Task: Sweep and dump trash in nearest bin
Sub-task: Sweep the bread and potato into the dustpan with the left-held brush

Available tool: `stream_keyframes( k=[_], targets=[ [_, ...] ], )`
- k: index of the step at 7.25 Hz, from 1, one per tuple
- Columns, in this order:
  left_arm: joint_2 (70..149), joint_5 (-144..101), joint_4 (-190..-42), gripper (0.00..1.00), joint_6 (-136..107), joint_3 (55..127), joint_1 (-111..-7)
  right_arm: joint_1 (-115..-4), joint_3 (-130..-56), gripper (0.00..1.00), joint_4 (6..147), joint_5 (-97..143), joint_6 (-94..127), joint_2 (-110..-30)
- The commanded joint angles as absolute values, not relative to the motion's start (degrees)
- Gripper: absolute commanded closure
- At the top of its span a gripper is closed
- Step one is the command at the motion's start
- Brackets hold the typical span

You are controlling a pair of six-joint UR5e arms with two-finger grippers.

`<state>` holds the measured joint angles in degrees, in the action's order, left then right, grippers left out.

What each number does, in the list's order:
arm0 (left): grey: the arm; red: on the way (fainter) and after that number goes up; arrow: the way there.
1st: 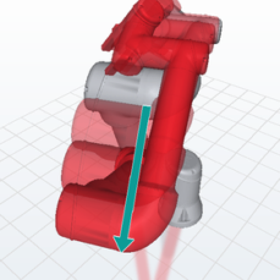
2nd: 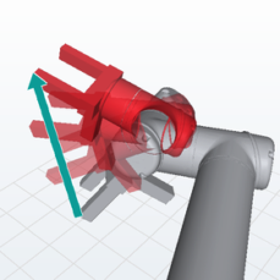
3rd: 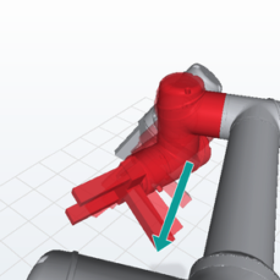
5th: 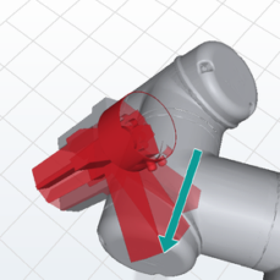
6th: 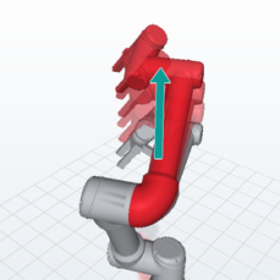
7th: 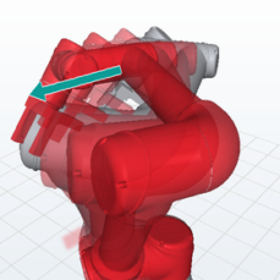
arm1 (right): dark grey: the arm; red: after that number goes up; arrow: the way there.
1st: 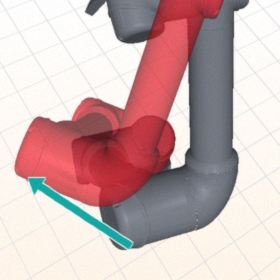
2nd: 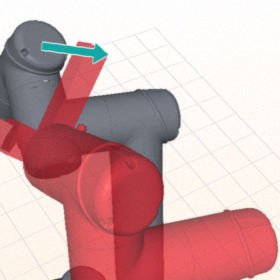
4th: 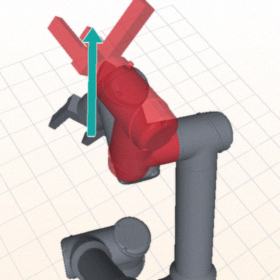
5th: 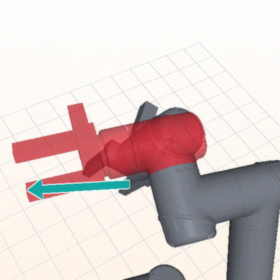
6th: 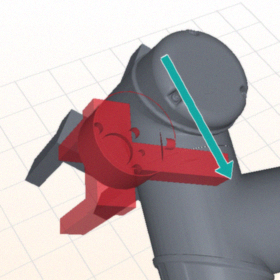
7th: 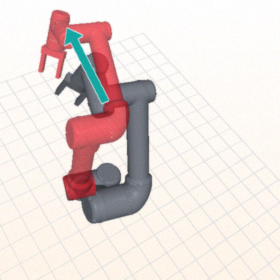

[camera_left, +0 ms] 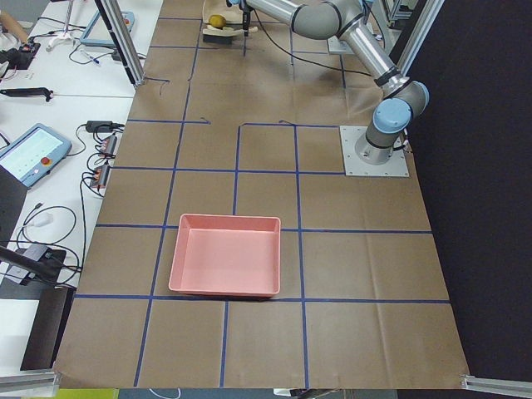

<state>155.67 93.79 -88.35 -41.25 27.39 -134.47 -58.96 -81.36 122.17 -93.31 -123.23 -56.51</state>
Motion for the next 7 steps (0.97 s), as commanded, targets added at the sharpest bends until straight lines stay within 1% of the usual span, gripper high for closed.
stream_keyframes(
  k=[1, 4, 7],
  targets=[
    [156.3, 90.2, -88.4, 1.0, -41.6, 25.1, -135.3, -59.2, -81.4, 1.0, 122.2, -93.3, -123.2, -56.5],
    [157.2, 81.6, -87.5, 1.0, -41.6, 23.5, -136.1, -59.2, -81.4, 1.0, 122.2, -93.3, -123.2, -56.5],
    [160.7, 77.7, -85.7, 1.0, -43.1, 18.1, -137.5, -59.2, -81.4, 1.0, 122.2, -93.3, -123.2, -56.5]
  ],
)
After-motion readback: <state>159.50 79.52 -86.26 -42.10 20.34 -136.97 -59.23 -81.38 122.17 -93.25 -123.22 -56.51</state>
